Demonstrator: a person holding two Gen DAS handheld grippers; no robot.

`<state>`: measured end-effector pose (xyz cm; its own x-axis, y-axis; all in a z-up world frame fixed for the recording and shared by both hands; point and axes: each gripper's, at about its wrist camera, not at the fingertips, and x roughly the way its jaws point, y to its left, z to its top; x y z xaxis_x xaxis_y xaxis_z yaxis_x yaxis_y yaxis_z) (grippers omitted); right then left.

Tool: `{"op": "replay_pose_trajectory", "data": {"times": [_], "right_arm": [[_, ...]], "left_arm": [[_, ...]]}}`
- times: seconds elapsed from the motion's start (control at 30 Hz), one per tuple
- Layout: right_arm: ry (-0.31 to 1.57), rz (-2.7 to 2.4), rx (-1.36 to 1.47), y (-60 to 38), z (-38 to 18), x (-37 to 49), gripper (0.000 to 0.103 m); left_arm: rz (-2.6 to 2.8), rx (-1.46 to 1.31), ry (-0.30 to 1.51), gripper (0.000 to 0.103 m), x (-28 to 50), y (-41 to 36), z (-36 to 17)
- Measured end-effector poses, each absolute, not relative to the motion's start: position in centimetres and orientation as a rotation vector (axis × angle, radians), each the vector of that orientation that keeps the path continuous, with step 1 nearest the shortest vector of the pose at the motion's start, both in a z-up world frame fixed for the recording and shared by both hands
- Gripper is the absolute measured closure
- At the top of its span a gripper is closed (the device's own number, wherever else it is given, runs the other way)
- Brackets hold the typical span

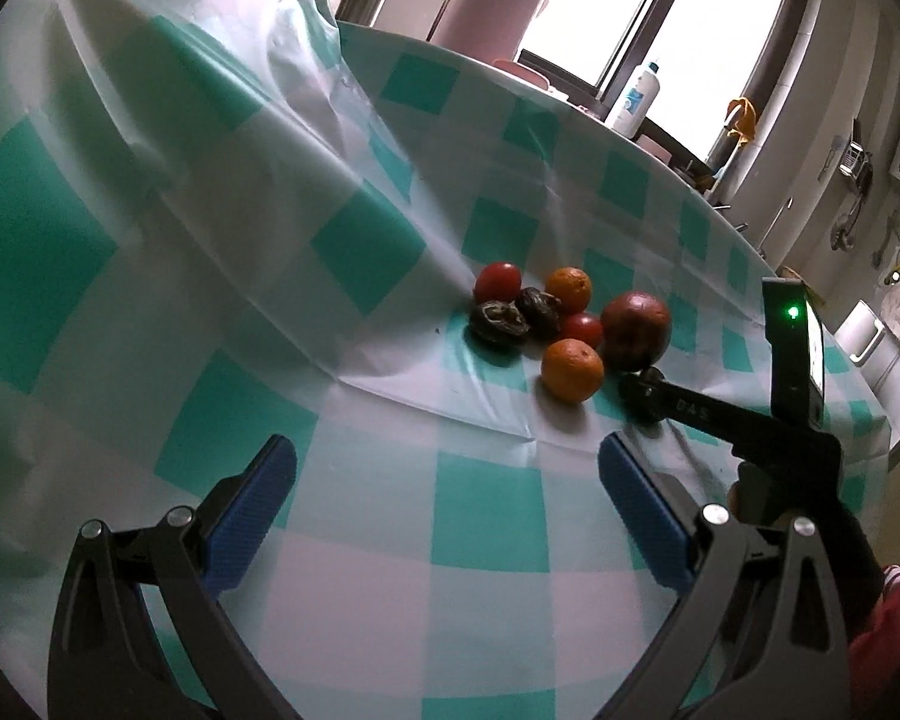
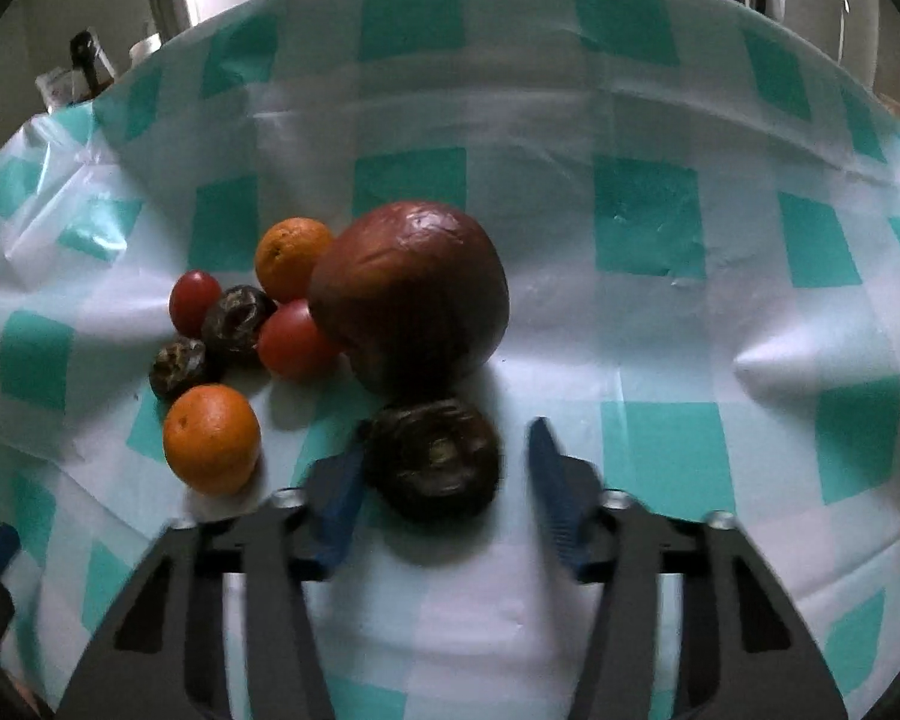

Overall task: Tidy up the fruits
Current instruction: 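Grasp a dark brown round fruit with the right tool while the left tool grasps a tangerine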

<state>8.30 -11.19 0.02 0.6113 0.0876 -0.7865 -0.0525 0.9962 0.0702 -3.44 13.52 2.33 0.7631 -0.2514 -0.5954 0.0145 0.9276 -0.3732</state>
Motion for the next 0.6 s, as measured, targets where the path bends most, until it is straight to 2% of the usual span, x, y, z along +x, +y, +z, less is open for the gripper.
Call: {"op": "replay_pose_trajectory", "data": {"times": [0.07, 0.2, 0.37, 0.6], "right_arm": [[0.904, 0.082, 0.022, -11.3, 0.0, 7.5, 0.063], [0.824, 0.065, 0.161, -14.3, 0.8, 5.3, 0.063], [0.705, 0.04, 0.524, -21.4, 0.1, 2.9, 0.063], [0.607, 0.038, 0.579, -22.7, 0.6, 1.8, 0.063]], "left_arm": [[-0.146, -0.367, 0.692, 0.002, -3.5, 13.5, 2.3], [-0.144, -0.371, 0.692, 0.002, -3.5, 13.3, 2.2], [-0.164, -0.346, 0.717, 0.002, -3.5, 12.5, 2.2], [-0.191, -0.274, 0.822, 0.002, -0.9, 6.7, 2.1]]}}
